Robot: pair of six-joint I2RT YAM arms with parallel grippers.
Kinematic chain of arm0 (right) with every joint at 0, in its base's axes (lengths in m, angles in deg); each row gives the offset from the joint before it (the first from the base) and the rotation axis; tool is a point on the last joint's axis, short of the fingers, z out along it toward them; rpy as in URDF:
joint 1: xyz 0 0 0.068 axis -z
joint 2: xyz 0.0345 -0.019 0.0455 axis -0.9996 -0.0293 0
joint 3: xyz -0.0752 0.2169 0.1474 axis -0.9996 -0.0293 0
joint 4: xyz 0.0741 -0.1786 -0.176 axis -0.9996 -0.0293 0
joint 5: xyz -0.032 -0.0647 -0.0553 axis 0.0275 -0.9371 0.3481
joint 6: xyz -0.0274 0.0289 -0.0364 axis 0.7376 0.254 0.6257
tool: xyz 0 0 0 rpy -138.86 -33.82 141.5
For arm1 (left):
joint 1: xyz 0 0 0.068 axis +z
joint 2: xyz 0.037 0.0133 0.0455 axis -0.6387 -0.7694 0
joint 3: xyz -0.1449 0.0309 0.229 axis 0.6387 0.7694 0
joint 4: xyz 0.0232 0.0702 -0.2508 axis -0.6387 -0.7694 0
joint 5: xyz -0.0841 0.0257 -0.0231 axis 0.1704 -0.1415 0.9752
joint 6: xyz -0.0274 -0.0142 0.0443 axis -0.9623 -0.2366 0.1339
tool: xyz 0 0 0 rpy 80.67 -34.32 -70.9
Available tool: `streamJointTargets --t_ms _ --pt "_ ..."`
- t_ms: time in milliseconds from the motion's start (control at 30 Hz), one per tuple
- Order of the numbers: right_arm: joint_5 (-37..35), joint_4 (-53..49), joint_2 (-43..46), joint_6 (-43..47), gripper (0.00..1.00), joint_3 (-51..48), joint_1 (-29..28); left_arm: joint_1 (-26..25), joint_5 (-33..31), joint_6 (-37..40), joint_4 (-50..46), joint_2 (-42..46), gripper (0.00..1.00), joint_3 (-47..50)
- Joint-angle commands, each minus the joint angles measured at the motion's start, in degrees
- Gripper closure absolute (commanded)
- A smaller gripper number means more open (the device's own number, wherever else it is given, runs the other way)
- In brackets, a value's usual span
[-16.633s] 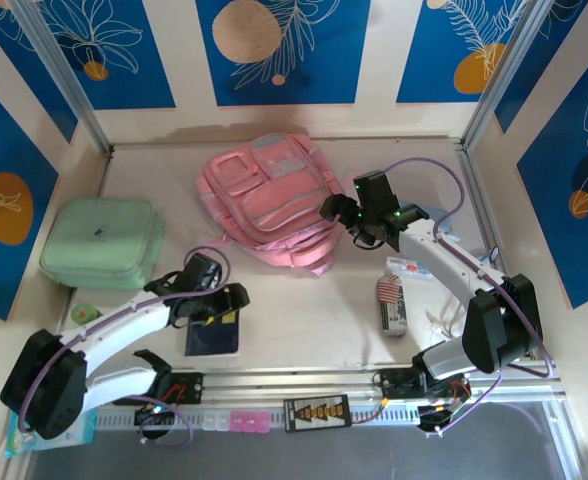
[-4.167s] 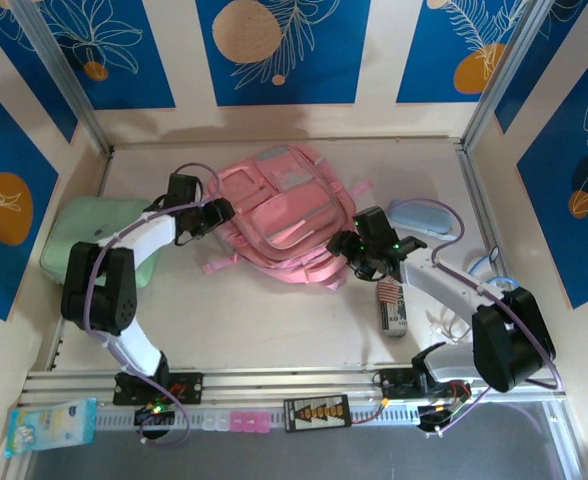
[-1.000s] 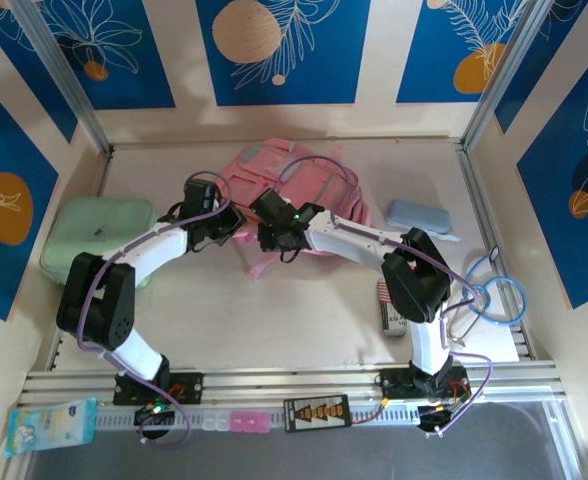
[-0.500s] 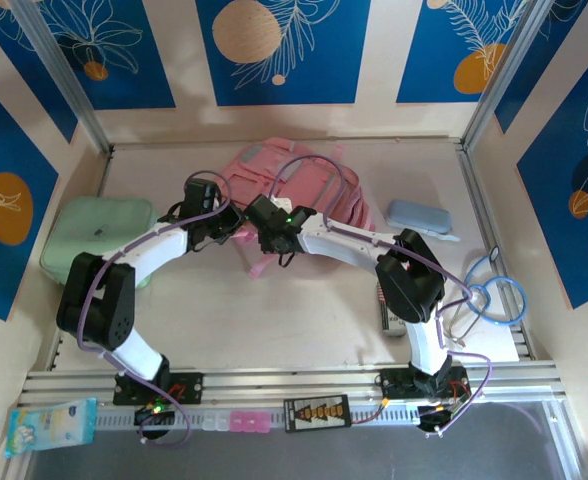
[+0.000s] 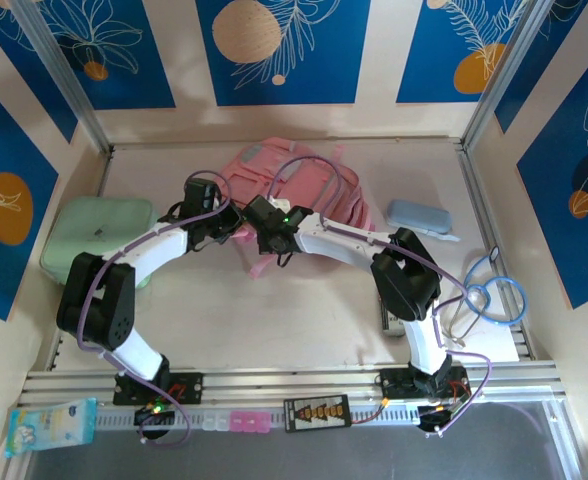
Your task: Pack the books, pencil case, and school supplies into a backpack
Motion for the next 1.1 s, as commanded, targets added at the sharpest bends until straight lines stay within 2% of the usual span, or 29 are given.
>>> streamJointTargets --t_ms 0,200,400,800,1067 --pt "-3.40 -1.72 2.22 -0.58 0.91 -2.08 0.51 -0.60 3.70 -0.11 4.47 1.62 1.00 -1.21" --pt "-5.74 -3.89 9.20 -1.78 0.91 -10.93 1.01 1.00 2.30 0.44 4.66 1.05 1.00 0.15" --pt "-10.21 -8.05 15.98 -4.90 0.90 -19.41 2.04 1.78 3.66 0.47 5.80 -0.22 1.00 0.88" --pt "-5.43 0.10 13.49 3.84 0.79 -17.59 2.91 1.78 5.13 0.36 5.87 -0.22 1.00 0.12" --pt "-8.80 1.70 20.95 2.57 0.75 -21.85 -0.57 1.78 5.65 0.38 5.95 -0.54 1.00 -0.34"
